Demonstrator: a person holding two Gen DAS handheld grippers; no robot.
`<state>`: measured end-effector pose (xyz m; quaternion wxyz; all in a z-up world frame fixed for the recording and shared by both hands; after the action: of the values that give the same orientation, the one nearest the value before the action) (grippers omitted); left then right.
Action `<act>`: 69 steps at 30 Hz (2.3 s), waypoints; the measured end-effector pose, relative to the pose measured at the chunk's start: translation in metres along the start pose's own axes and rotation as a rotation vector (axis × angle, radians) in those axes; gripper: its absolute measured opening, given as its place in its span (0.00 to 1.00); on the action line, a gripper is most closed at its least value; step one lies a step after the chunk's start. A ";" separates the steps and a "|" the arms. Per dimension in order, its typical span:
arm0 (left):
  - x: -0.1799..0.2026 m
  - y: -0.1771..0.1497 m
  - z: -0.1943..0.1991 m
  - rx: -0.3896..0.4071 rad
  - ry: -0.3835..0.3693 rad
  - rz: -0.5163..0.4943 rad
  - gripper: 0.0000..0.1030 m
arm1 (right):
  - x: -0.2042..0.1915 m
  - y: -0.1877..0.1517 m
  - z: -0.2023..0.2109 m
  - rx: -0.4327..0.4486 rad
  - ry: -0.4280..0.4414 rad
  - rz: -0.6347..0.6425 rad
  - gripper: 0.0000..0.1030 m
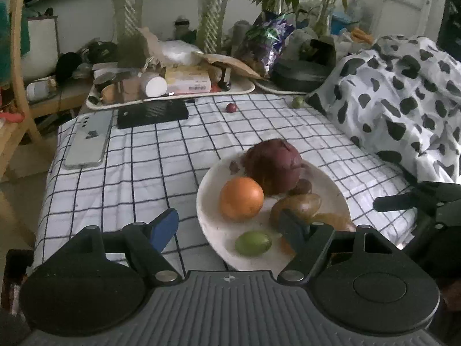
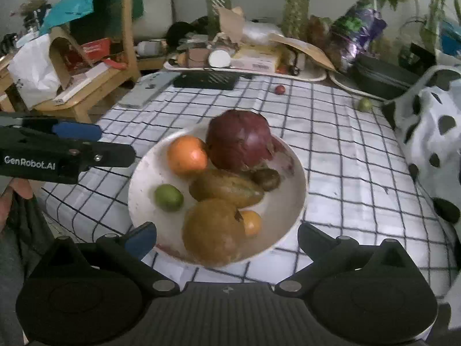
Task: Organize fruits
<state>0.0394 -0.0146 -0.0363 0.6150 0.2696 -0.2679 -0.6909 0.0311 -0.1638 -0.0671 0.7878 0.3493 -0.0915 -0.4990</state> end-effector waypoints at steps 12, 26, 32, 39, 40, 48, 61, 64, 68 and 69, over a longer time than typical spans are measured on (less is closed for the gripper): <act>0.007 -0.020 0.012 -0.059 0.056 0.004 0.73 | 0.007 -0.022 0.012 -0.044 -0.120 -0.096 1.00; 0.018 -0.032 0.002 -0.121 0.064 -0.033 1.00 | 0.028 -0.031 0.013 -0.073 -0.178 -0.209 1.00; 0.022 -0.035 -0.004 -0.152 0.065 -0.051 1.00 | 0.031 -0.032 0.011 -0.086 -0.188 -0.211 1.00; 0.022 -0.036 -0.007 -0.176 0.092 -0.061 1.00 | 0.032 -0.033 0.010 -0.092 -0.193 -0.212 1.00; 0.022 -0.036 -0.007 -0.176 0.093 -0.060 1.00 | 0.032 -0.033 0.010 -0.092 -0.194 -0.212 1.00; 0.020 -0.037 -0.008 -0.183 0.098 -0.057 1.00 | 0.032 -0.033 0.010 -0.091 -0.193 -0.212 1.00; 0.023 -0.038 -0.008 -0.186 0.103 -0.076 1.00 | 0.034 -0.033 0.011 -0.088 -0.195 -0.215 1.00; 0.023 -0.038 -0.008 -0.189 0.102 -0.080 1.00 | 0.034 -0.033 0.011 -0.088 -0.195 -0.214 1.00; 0.023 -0.038 -0.008 -0.194 0.101 -0.082 1.00 | 0.034 -0.033 0.011 -0.088 -0.194 -0.214 1.00; 0.023 -0.038 -0.009 -0.196 0.101 -0.083 1.00 | 0.034 -0.033 0.011 -0.088 -0.194 -0.214 1.00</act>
<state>0.0165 -0.0337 -0.0702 0.6222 0.2537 -0.1564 -0.7239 0.0188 -0.2059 -0.0872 0.7321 0.2722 -0.1075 -0.6152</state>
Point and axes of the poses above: each gripper's, at about its wrist camera, not at the fingertips, and z roughly against the way its jaws point, x to its right, y to its top, the point moved 7 cm from there along -z, roughly the way its jaws point, and after that the axes turned 10 degrees about y, right-handed, at the moved point
